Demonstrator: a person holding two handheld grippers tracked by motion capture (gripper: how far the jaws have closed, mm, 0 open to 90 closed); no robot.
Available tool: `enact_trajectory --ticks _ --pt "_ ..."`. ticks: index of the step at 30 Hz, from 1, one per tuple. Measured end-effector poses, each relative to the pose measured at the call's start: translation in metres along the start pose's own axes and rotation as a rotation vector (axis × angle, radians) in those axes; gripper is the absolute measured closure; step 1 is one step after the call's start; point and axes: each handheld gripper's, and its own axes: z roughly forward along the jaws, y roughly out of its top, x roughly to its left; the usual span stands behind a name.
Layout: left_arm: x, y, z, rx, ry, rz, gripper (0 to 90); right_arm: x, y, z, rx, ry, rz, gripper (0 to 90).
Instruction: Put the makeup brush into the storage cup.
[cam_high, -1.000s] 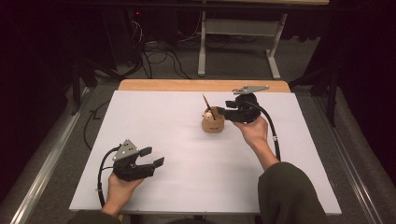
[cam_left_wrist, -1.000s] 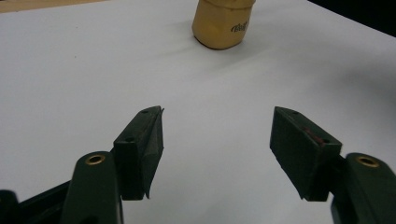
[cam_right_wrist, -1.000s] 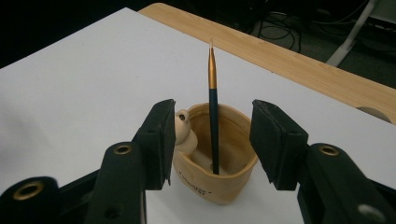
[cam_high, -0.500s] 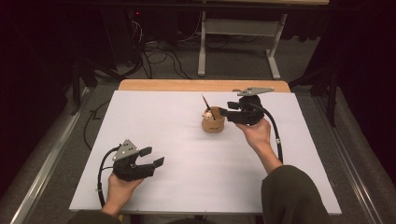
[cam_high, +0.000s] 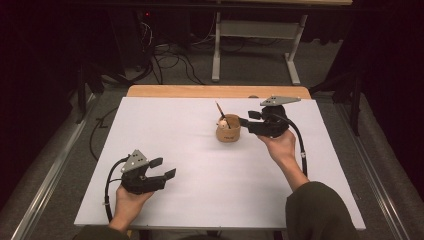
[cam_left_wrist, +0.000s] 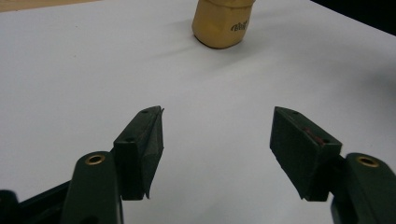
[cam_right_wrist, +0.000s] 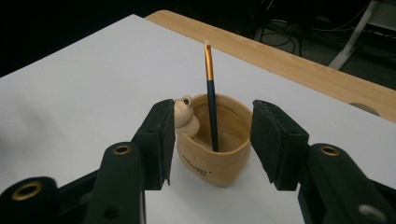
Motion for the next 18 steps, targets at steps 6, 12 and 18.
enact_trajectory --ticks 6,12,18 --pt "0.0 0.0 0.0 0.003 -0.001 0.001 35.4 0.0 -0.004 -0.003 -0.003 0.002 -0.007 52.3" --pt "0.001 0.0 -0.001 -0.004 0.002 -0.007 35.4 -0.002 -0.005 -0.01 -0.018 0.0 -0.003 52.2" --pt "0.001 0.0 -0.001 -0.003 0.002 -0.006 35.4 -0.001 -0.009 -0.015 -0.017 0.001 0.001 52.3"
